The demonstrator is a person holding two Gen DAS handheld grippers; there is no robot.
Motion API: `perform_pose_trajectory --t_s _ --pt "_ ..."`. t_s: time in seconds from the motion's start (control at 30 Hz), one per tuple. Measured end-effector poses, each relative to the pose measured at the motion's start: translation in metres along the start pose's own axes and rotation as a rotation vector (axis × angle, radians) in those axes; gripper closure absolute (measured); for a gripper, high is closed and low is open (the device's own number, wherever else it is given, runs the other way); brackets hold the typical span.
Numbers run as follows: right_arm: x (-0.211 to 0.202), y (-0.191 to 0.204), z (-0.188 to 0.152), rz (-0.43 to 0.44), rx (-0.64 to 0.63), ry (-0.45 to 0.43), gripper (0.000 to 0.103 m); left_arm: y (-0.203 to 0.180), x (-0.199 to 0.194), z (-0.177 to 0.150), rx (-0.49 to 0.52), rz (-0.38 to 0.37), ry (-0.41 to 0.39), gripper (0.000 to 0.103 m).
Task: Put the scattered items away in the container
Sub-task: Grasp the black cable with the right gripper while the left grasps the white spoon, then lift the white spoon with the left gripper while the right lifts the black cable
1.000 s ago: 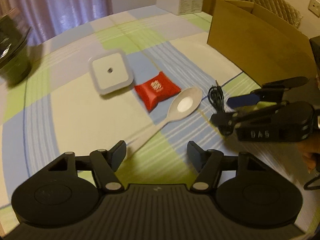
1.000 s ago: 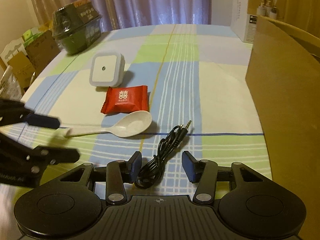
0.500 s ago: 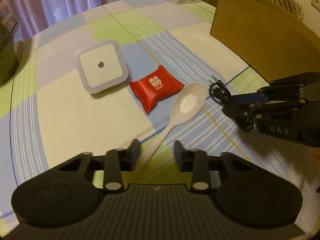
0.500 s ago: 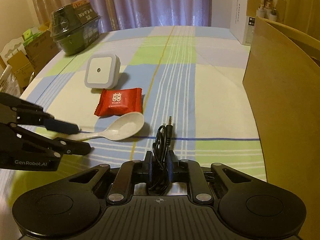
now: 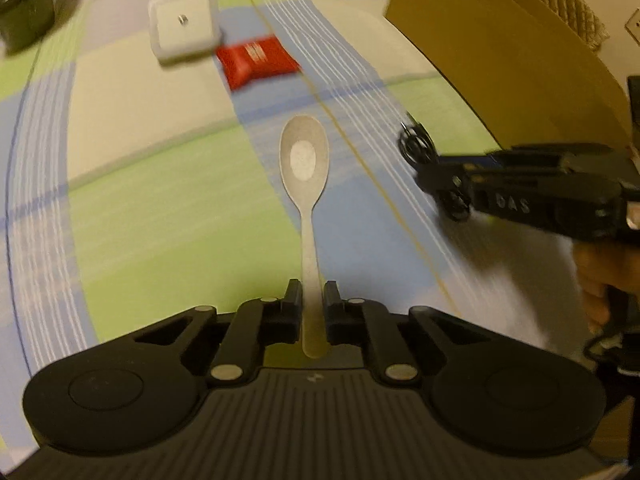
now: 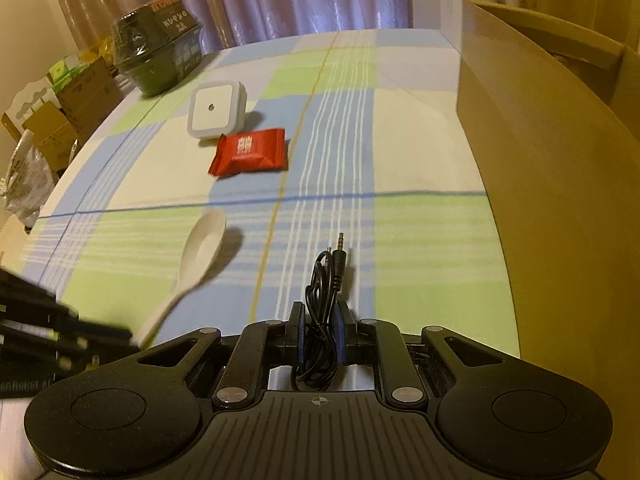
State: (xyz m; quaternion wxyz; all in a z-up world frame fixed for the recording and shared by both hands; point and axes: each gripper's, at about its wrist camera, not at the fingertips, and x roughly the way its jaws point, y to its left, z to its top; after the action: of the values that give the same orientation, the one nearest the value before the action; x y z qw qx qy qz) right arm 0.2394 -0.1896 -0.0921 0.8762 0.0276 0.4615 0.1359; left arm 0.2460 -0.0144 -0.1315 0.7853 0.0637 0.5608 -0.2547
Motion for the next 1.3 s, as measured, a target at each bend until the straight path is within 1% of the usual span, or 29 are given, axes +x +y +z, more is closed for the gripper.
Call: perform_pose_trajectory --t_s 0.07,0.13,0.2,0.27,0.3,0.33,0.47,0.53,0.7,0.93,1.0,1.3 --pt "-0.007 0.001 -0.007 0.006 0.002 0.003 0.086 -0.008 -0.004 -0.009 -0.005 -0.006 0.011 0.095" --pt "-0.013 0.001 -0.012 0.008 0.001 0.004 0.086 -0.012 -0.007 -0.013 -0.019 0.008 -0.001 0.094" --pt "-0.017 0.002 -0.016 0.008 0.001 0.005 0.086 -0.014 -0.009 -0.011 -0.039 0.034 -0.036 0.08" --pt "-0.019 0.002 -0.018 0.004 -0.005 0.004 0.086 -0.014 -0.008 -0.004 -0.057 0.059 -0.074 0.074" --pt "-0.02 0.002 -0.019 0.002 -0.011 0.004 0.086 -0.015 -0.007 -0.001 -0.06 0.076 -0.095 0.069" --pt "-0.02 0.003 -0.019 0.0 -0.018 0.003 0.086 -0.015 -0.005 0.003 -0.06 0.091 -0.112 0.069" --pt "-0.018 0.003 -0.022 -0.011 -0.046 -0.004 0.086 -0.016 0.004 0.017 -0.081 0.108 -0.171 0.068" --pt "-0.015 0.003 -0.024 -0.009 -0.051 -0.002 0.085 -0.019 0.01 0.023 -0.07 0.118 -0.19 0.068" --pt "-0.013 0.006 -0.027 -0.012 -0.105 -0.019 0.085 -0.025 0.025 0.028 -0.023 0.148 -0.183 0.068" --pt "-0.01 0.008 -0.027 -0.017 -0.126 -0.03 0.085 -0.026 0.027 0.023 0.013 0.172 -0.222 0.069" --pt "-0.01 0.009 -0.027 -0.018 -0.13 -0.03 0.085 -0.026 0.027 0.023 0.013 0.177 -0.224 0.076" --pt "-0.009 0.012 -0.027 -0.029 -0.151 -0.032 0.085 -0.018 0.019 0.02 -0.04 0.148 -0.214 0.076"
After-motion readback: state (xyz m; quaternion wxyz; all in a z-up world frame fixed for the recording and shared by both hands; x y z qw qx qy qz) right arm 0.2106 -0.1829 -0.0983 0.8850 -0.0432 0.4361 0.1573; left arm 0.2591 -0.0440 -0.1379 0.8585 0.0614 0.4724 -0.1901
